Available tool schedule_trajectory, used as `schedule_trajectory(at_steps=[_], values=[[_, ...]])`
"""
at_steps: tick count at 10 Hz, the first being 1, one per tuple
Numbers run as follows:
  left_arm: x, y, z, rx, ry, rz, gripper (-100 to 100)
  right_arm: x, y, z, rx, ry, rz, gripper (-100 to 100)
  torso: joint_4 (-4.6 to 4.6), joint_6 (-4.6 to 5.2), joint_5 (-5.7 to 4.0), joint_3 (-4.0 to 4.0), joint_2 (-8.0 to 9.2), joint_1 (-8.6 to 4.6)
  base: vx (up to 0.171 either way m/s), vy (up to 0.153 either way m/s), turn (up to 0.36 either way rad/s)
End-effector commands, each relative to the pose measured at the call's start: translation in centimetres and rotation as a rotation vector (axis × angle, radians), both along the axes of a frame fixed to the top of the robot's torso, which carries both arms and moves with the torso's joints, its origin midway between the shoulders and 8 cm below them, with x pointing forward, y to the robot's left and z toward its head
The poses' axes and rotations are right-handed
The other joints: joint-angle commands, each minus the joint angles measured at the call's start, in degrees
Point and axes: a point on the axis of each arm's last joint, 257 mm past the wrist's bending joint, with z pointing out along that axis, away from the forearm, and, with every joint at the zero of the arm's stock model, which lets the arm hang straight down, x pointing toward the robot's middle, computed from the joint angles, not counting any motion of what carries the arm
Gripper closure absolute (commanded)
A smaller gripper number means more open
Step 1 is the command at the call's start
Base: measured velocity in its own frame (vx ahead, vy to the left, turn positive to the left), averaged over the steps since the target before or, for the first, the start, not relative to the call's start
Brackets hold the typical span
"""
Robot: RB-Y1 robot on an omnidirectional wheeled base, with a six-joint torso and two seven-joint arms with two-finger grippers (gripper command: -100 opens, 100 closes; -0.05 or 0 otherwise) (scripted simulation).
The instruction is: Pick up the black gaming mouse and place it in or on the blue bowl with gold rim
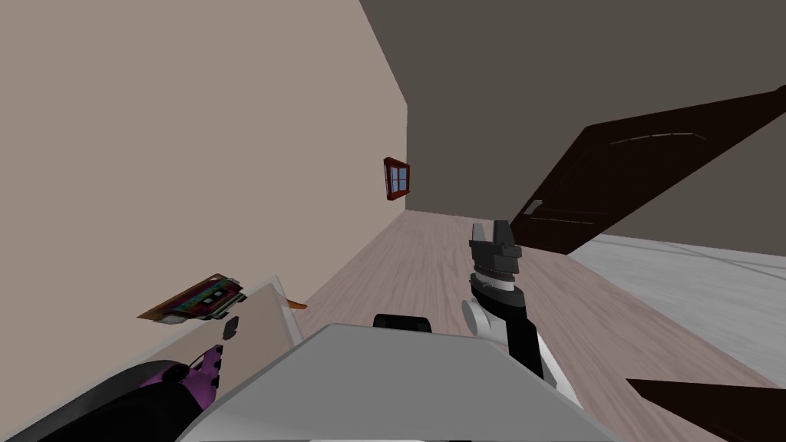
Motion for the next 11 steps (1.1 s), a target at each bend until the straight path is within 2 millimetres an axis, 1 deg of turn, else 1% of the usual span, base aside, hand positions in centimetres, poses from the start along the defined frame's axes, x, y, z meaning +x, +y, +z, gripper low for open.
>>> schedule_trajectory(at_steps=[1, 4, 5, 6, 11], values=[[0.0, 0.5, 1.1, 0.0, 0.0, -0.005, -100, 0.0, 0.0, 0.0, 0.0, 0.0, 0.0, 0, 0.0, 0.0, 0.0, 0.0, 0.0, 0.0, 0.029, -0.027, 0.032], [0.4, 1.2, 3.2, -0.004, 0.003, -0.022, -100, 0.0, 0.0, 0.0, 0.0, 0.0, 0.0, 0, 0.01, 0.0, 0.01, 0.02, 0.03, 0.02, 0.021, -0.028, 0.045], [0.3, 1.0, 2.8, -0.002, 0.003, -0.021, -100, 0.0, 0.0, 0.0, 0.0, 0.0, 0.0, 0, 0.0, 0.0, 0.0, 0.01, 0.02, 0.01, 0.01, -0.014, 0.011], [0.3, 1.0, 2.9, -0.003, 0.002, -0.019, 0, 0.0, 0.0, 0.0, 0.0, 0.0, 0.0, 0, 0.01, 0.01, 0.03, 0.03, 0.06, 0.07, 0.0, 0.0, 0.0], [0.3, 1.0, 2.9, -0.003, 0.002, -0.019, 0, 0.0, 0.0, 0.0, 0.0, 0.0, 0.0, 0, 0.03, 0.01, 0.05, 0.07, 0.11, 0.15, 0.0, 0.0, 0.0]])
